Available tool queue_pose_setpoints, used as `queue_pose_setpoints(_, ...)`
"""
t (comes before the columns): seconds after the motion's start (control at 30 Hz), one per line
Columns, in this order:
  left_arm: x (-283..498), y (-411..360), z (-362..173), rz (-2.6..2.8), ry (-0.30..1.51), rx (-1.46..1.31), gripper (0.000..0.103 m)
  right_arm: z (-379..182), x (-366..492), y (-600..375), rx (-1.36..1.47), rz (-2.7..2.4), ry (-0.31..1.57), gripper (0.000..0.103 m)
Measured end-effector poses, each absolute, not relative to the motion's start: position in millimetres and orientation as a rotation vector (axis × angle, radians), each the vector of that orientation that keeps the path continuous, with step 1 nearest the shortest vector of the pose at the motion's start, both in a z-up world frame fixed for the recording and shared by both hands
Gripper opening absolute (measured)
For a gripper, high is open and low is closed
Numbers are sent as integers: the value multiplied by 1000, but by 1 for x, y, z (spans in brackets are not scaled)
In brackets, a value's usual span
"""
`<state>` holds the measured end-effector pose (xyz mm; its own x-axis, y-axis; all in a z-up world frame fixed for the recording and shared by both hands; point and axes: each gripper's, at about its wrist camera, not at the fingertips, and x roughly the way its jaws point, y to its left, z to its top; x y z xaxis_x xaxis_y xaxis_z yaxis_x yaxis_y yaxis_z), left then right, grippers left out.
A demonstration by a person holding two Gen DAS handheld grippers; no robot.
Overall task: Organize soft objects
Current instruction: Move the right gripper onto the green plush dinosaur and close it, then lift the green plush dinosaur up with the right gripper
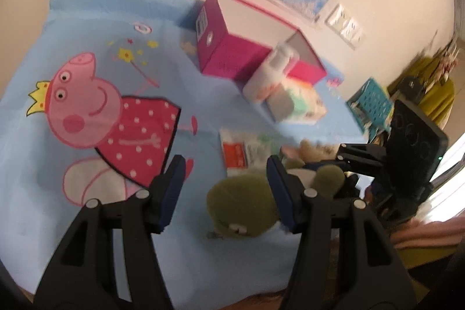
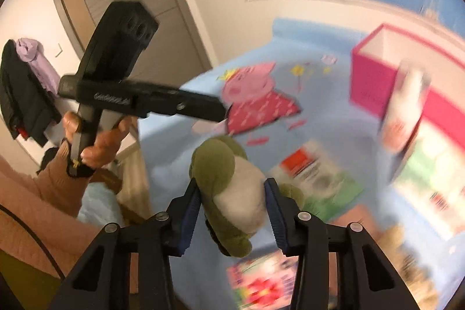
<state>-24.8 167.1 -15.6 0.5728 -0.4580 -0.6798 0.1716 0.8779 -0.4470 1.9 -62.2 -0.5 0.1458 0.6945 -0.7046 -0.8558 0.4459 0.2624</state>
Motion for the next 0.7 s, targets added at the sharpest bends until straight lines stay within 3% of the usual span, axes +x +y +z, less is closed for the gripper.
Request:
queue_pose_setpoints(0.23, 4, 163, -25, -385, 897, -363, 59, 10, 38, -84, -245, 1088, 776, 44)
queue_pose_setpoints(0.63, 50, 107, -53, -506, 988, -295, 59, -24, 58, -129, -223, 942, 904, 45)
queue_pose_setpoints(0.7, 55, 101, -51, -523, 988, -274, 59, -22, 58, -133, -178, 939, 912, 51)
